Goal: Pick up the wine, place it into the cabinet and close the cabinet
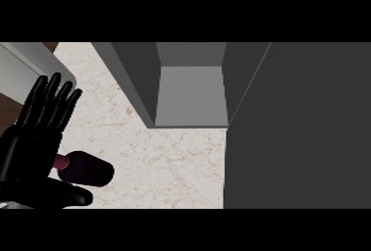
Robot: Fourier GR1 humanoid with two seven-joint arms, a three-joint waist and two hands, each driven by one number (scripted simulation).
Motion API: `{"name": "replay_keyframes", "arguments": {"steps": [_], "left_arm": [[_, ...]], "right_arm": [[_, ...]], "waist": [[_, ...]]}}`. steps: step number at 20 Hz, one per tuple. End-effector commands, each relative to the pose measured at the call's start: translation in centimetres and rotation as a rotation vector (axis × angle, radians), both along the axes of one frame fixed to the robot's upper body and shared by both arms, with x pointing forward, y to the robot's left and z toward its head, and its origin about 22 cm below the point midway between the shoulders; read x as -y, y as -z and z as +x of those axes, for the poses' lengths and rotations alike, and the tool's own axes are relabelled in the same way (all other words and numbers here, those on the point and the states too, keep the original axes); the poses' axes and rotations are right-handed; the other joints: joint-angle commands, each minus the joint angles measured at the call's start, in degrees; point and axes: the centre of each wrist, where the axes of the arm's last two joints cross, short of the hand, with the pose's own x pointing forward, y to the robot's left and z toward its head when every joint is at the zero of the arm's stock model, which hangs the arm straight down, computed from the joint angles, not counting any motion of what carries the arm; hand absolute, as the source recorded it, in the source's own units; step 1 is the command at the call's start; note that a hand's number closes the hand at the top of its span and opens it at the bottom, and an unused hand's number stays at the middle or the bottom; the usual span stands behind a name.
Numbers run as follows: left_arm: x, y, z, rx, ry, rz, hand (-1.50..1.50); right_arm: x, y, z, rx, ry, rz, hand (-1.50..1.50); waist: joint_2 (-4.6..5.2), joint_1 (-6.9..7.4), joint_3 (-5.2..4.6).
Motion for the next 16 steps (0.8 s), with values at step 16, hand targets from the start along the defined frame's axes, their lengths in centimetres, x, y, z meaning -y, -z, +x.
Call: {"name": "replay_keyframes", "arguments": {"steps": [16], "left_arm": [[1.9,-3.6,-2.8,-0.083,0.031,-0.078,-1.50]], "right_arm": [[0.8,-2.7,-2.1,-0.062,-0.064,0.007,-1.50]], "waist": [[-0.02,0.45,0.04]]}}
